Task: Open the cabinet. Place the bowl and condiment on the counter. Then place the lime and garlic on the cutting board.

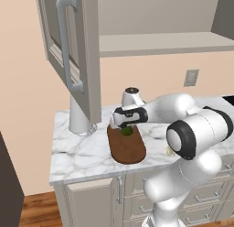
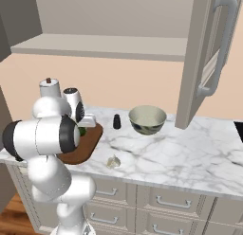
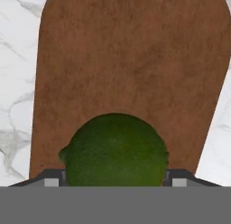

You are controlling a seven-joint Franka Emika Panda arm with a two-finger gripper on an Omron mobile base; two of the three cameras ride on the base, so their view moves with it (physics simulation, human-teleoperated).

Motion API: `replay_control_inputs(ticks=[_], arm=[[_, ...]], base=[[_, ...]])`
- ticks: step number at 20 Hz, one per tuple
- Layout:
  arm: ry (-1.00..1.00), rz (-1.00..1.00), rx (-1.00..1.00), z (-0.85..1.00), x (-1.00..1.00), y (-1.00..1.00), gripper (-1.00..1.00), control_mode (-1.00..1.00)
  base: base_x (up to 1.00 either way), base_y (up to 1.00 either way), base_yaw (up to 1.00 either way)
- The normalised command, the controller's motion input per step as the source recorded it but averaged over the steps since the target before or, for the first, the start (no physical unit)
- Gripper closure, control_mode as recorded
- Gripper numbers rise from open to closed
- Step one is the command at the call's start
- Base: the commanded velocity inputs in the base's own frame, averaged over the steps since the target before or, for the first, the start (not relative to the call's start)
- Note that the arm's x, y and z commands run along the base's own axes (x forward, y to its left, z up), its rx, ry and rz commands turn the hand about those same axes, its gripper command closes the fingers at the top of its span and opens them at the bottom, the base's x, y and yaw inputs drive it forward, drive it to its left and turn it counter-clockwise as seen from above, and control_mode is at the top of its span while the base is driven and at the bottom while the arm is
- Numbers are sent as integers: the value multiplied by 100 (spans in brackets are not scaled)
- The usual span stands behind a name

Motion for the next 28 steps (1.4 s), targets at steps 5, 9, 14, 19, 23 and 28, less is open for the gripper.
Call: replay_control_inputs(ticks=[5, 9, 14, 19, 23, 28], arm=[[0, -3, 4, 38, -22, -45, -100, -100], [-1, -7, 7, 62, -75, -53, -100, -100], [0, -9, 5, 21, -99, -96, -100, -100], [7, -14, 0, -6, -50, -86, -100, -100], [14, -6, -4, -38, -1, -50, -100, -100], [16, -1, -8, -52, 2, -13, -100, -100]], base=[[0, 0, 0], [0, 0, 0], [0, 0, 0], [0, 0, 0], [0, 0, 0], [0, 0, 0]])
